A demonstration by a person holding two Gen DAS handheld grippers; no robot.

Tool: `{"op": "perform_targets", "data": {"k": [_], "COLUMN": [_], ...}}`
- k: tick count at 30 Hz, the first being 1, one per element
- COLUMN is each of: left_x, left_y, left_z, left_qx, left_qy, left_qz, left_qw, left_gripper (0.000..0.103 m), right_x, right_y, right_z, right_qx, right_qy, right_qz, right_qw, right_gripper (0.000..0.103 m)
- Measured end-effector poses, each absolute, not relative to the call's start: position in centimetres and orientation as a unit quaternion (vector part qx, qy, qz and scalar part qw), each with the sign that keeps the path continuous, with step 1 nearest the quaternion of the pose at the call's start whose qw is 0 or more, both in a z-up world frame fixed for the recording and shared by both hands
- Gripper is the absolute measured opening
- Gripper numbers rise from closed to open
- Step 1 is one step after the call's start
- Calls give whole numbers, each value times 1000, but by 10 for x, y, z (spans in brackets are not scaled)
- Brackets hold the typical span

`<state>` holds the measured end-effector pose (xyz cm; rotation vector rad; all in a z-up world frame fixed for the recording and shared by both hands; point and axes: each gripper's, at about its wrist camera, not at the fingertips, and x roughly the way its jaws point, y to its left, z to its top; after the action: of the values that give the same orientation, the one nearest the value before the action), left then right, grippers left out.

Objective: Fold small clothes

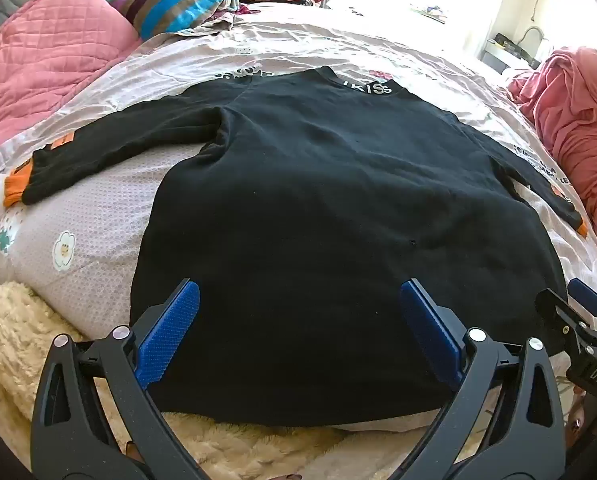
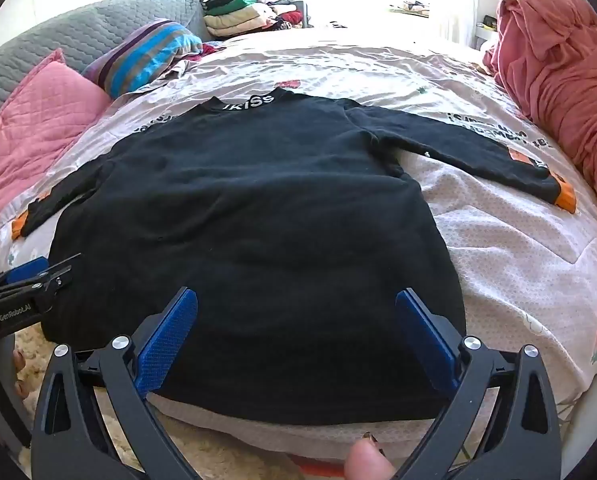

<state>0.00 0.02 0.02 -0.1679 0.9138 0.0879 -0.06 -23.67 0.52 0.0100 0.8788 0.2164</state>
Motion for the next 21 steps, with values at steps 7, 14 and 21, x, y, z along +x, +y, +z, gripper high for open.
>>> {"op": "perform_targets", "data": {"k": [7, 14, 21], "left_x": [-2, -2, -3], "left_y": [0, 3, 3], "left_z": [3, 4, 4], "left_qx": [-83, -84, -85], "left_qy": [438, 438, 436], "left_qz": [46, 41, 42], "left_qw": [894, 894, 895], "left_gripper": [94, 94, 94], "right_x": [-2, 0, -1], "right_y": [-228, -230, -228], "right_z": [5, 5, 4], "right_qx": [-15, -5, -6], "right_qy": [417, 425, 426], "right_qz": [99, 116, 117], "right_qw": [903, 898, 897], "right_gripper": [99, 99, 99]}}
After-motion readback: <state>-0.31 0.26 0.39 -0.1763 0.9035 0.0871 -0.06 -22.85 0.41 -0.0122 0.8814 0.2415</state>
